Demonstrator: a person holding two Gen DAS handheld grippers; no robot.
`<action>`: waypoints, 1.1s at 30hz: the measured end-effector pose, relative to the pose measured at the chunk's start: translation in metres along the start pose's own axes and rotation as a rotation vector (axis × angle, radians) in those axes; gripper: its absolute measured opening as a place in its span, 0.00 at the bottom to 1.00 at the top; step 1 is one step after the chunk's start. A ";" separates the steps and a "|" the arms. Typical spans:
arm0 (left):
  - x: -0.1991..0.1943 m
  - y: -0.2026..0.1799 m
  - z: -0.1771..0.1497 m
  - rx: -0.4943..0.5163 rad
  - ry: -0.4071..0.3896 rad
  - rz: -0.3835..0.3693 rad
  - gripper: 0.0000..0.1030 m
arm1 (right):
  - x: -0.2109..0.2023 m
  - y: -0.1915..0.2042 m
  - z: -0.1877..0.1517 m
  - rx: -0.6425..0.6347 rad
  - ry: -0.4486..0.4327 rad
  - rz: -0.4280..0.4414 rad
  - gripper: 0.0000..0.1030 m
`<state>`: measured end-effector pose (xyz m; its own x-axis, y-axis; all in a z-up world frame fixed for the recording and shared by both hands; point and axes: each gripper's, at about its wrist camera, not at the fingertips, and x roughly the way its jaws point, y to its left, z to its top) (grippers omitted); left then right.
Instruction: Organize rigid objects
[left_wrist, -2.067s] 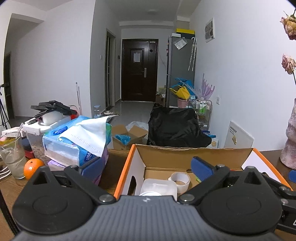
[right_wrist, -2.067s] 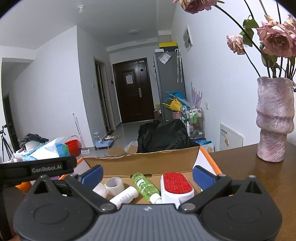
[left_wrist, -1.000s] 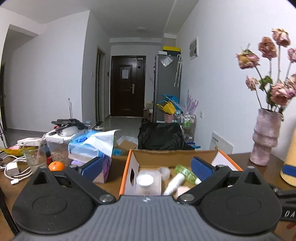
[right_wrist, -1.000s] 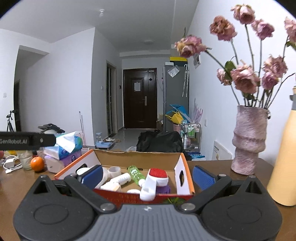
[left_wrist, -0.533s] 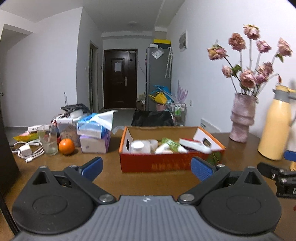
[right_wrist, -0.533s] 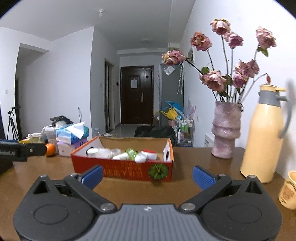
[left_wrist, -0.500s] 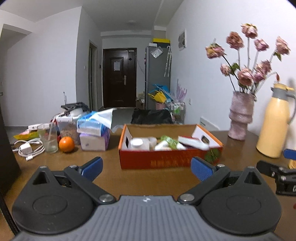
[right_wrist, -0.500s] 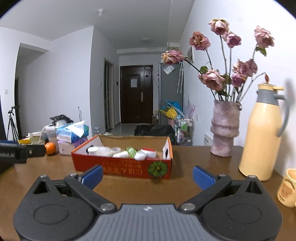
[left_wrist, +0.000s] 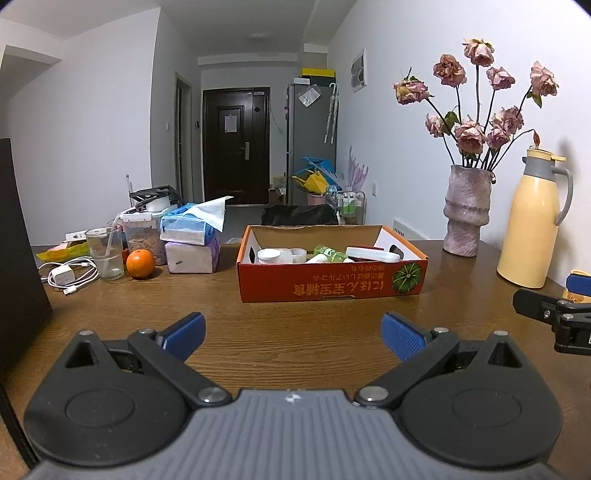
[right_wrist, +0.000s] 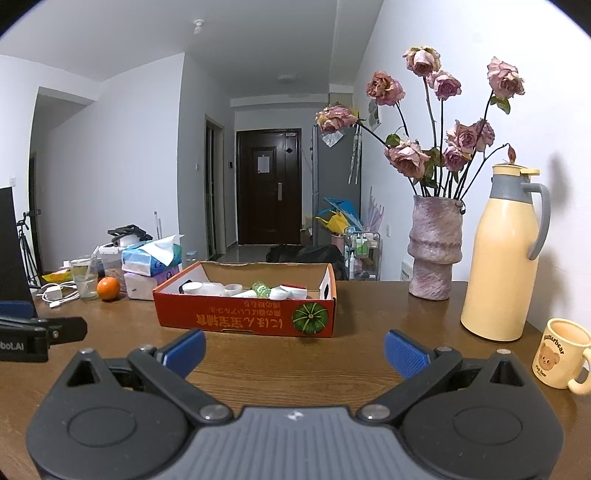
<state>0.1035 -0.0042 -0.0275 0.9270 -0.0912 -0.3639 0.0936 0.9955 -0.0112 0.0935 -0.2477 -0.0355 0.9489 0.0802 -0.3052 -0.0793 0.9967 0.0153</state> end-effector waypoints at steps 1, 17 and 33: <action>-0.001 0.000 0.000 -0.001 0.000 0.000 1.00 | -0.001 0.000 0.000 0.000 -0.002 0.000 1.00; -0.006 -0.001 0.000 -0.001 -0.004 -0.006 1.00 | -0.007 0.001 0.002 -0.002 -0.014 -0.005 1.00; -0.008 -0.002 0.001 -0.001 -0.003 -0.007 1.00 | -0.008 0.000 0.003 -0.002 -0.016 -0.006 1.00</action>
<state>0.0957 -0.0055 -0.0239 0.9275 -0.0980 -0.3608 0.0997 0.9949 -0.0141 0.0867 -0.2478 -0.0303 0.9541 0.0742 -0.2902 -0.0739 0.9972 0.0120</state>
